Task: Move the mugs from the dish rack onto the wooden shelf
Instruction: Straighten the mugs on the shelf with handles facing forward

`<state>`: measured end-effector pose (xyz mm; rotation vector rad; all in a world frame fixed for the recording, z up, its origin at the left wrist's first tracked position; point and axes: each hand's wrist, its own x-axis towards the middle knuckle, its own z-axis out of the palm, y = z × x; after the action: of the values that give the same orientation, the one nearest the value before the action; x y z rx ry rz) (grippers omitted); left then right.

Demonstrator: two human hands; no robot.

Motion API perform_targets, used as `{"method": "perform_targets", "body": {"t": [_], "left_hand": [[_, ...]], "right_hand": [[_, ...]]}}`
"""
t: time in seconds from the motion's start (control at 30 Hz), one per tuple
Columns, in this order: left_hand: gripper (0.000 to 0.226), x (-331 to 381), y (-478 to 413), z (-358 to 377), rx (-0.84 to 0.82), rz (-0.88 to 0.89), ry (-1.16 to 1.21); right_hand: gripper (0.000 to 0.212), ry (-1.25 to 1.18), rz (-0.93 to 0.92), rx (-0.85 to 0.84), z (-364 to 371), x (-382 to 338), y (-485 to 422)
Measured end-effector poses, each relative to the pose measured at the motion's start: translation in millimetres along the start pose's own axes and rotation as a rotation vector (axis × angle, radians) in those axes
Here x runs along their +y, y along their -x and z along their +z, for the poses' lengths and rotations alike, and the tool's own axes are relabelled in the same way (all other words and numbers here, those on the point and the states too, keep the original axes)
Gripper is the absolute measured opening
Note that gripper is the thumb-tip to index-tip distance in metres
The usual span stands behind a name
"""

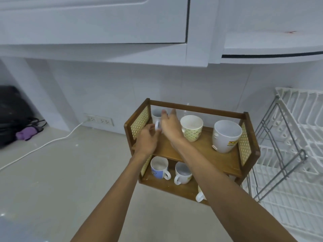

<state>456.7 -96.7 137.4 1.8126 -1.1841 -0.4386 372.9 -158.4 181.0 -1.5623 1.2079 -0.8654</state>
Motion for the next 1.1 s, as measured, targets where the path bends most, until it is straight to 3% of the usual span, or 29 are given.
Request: {"method": "perform_targets", "body": {"t": [0.1, 0.23, 0.77, 0.93, 1.03, 1.1], "left_hand": [[0.035, 0, -6, 4, 0.03, -0.001, 0.013], [0.026, -7, -10, 3, 0.061, 0.04, 0.01], [0.024, -15, 47, -15, 0.109, 0.063, 0.024], [0.036, -10, 56, -17, 0.157, 0.011, 0.02], [0.038, -5, 75, -10, 0.304, 0.176, -0.08], [0.042, 1, 82, 4, 0.221, 0.25, -0.047]], "right_hand": [[0.07, -0.007, 0.086, -0.051, 4, 5, -9], [0.066, -0.003, 0.05, -0.06, 9, 14, -9], [0.059, -0.036, -0.024, -0.118, 3, 31, 46], [0.058, -0.056, -0.082, -0.123, -11, 25, 66], [0.059, -0.078, -0.109, -0.055, -33, 38, 89], [0.058, -0.104, -0.114, 0.011, -50, 52, 103]]}}
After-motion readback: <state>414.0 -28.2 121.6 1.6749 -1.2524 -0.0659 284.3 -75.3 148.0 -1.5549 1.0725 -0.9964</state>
